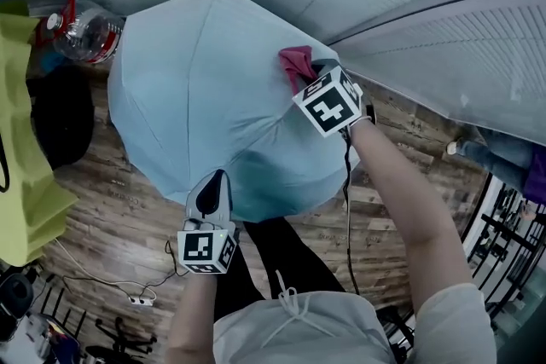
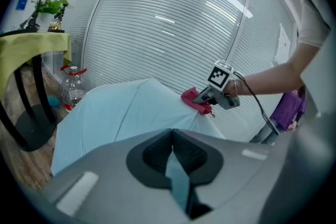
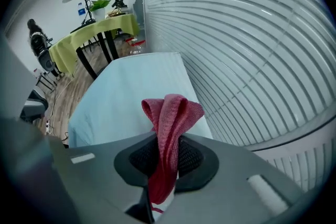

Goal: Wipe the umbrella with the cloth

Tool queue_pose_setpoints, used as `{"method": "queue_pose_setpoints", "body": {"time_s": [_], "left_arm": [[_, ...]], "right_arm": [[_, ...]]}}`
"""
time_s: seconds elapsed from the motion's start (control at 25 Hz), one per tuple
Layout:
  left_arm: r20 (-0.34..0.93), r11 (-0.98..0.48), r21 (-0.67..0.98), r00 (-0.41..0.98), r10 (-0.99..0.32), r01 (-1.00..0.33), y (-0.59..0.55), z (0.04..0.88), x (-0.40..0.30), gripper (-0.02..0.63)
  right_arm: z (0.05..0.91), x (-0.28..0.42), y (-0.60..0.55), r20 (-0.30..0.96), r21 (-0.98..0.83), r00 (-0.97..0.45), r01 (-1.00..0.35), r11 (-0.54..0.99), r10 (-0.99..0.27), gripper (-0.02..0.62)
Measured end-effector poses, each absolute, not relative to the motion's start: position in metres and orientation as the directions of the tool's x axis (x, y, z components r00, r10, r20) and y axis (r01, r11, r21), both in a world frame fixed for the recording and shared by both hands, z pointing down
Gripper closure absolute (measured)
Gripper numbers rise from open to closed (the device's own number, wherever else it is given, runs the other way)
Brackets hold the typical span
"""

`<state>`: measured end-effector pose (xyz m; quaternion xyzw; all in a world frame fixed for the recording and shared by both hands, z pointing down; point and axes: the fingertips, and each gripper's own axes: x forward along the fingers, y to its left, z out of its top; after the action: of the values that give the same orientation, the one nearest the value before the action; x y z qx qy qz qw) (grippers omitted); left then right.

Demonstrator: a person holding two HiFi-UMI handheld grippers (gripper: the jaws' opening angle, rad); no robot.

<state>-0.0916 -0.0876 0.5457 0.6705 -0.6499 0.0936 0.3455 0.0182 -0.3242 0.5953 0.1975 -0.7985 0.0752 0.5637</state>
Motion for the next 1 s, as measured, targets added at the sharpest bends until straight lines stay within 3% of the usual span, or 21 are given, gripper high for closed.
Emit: {"method": "queue_pose_setpoints", "body": {"time_s": [0.32, 0.68, 1.0], "left_arm": [[0.58, 0.07, 0.372, 0.173, -0.796, -0.925, -0.094, 0.557, -0.06, 0.6], [0.604, 0.08, 0.366, 0.171, -0.778, -0.927, -0.079, 0.573, -0.055, 0.6], [0.564, 0.061, 0.386, 0.183, -0.805, -0.921, -0.073, 0.551, -0.069, 0.6]], "right_arm": [[0.615, 0.06, -0.371, 0.905, 0.242, -0.209, -0.464, 0.852, -0.37, 0.54], [0.606, 0.094, -0.396, 0.882, 0.311, -0.157, -0.512, 0.801, -0.443, 0.54], [0.546, 0.075, -0.341, 0.869, 0.268, -0.222, -0.54, 0.798, -0.442, 0.54]]}}
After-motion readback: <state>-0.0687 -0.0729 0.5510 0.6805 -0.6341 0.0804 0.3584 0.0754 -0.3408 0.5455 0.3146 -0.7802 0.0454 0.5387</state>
